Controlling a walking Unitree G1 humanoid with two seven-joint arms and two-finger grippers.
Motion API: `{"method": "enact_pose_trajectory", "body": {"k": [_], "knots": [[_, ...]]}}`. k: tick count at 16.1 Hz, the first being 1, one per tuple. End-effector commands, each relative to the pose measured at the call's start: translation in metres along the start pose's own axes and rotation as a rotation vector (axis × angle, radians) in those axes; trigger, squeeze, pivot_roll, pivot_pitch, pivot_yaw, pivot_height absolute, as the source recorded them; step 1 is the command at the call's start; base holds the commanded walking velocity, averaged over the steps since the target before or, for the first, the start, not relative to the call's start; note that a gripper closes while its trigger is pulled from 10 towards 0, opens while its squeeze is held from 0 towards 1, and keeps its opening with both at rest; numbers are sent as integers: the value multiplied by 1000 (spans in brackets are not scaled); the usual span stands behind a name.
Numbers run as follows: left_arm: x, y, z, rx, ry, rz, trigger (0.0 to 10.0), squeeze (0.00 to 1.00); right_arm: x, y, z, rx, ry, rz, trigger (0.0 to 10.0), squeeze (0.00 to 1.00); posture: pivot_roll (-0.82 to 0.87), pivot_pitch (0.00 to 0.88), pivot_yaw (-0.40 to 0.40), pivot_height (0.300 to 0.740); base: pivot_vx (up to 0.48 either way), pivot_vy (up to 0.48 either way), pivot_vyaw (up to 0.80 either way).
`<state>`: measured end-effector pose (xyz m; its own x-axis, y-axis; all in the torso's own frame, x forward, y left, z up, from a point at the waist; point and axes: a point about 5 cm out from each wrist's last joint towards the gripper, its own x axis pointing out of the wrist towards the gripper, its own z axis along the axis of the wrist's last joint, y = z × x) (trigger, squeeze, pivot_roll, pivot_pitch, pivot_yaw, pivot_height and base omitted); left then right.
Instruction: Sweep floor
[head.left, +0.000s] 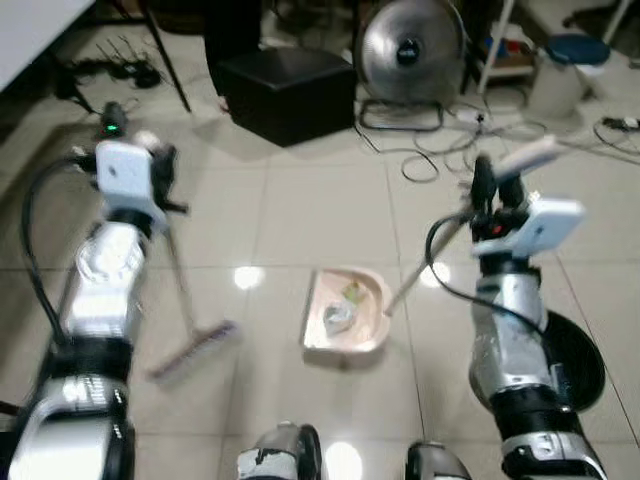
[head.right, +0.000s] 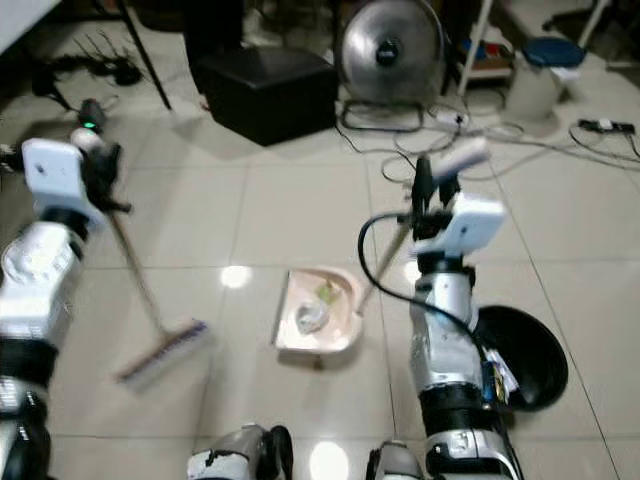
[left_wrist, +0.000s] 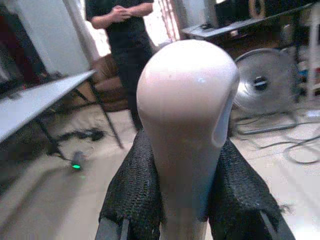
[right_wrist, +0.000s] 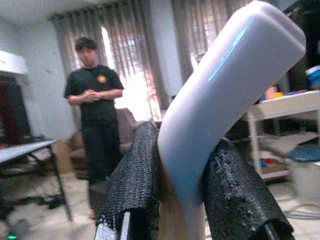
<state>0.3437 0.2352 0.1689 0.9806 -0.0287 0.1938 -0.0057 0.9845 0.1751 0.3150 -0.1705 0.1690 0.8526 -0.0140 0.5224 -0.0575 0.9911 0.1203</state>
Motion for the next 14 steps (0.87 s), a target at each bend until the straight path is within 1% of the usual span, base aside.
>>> {"method": "enact_pose_trajectory", "body": {"k": [1, 3, 4, 6, 7, 8, 9, 10, 11, 13, 14], "knots": [[-5, -10, 3, -30, -11, -41, 10000, 0, 7, 2, 16, 43, -13, 22, 10000, 0, 11, 51, 123, 740, 0, 0, 0], [-18, -29, 1, -70, -6, -98, 10000, 0, 12, -3, 38, 74, 5, 1, 10000, 0, -1, 48, 126, 740, 0, 0, 0], [-23, -35, 1, -69, -9, -120, 10000, 0, 15, -7, 47, 81, 11, -15, 10000, 0, -3, 48, 127, 740, 0, 0, 0], [-34, -46, 3, -67, -9, -143, 10000, 0, 21, -16, 71, 106, 26, -53, 10000, 0, -22, 50, 132, 740, 0, 0, 0], [-36, -47, 3, -61, -7, -149, 10000, 0, 22, -17, 77, 106, 31, -57, 10000, 0, -24, 49, 132, 740, 0, 0, 0], [-40, -50, 3, -40, -3, -165, 10000, 0, 23, -20, 86, 87, 51, -56, 10000, 0, -24, 47, 131, 740, 0, 0, 0], [-40, -53, 5, -45, 3, -166, 10000, 0, 24, -20, 95, 76, 82, -47, 10000, 0, -20, 41, 130, 740, 0, -337, 0], [-40, -55, 6, -48, 4, -165, 10000, 0, 24, -19, 99, 73, 88, -34, 10000, 0, -20, 40, 131, 740, 0, -405, 0], [-39, -58, 10, -55, 3, -168, 10000, 0, 26, -15, 106, 73, 101, -6, 10000, 0, -24, 34, 136, 740, 0, -435, 0], [-39, -64, 14, -70, -3, -182, 10000, 0, 31, -8, 117, 74, 107, 42, 10000, 0, -36, 31, 139, 740, 0, -444, 0], [-41, -67, 15, -76, -4, -187, 10000, 0, 34, -7, 121, 74, 106, 51, 10000, 0, -41, 30, 136, 740, 0, -446, 0]]}}
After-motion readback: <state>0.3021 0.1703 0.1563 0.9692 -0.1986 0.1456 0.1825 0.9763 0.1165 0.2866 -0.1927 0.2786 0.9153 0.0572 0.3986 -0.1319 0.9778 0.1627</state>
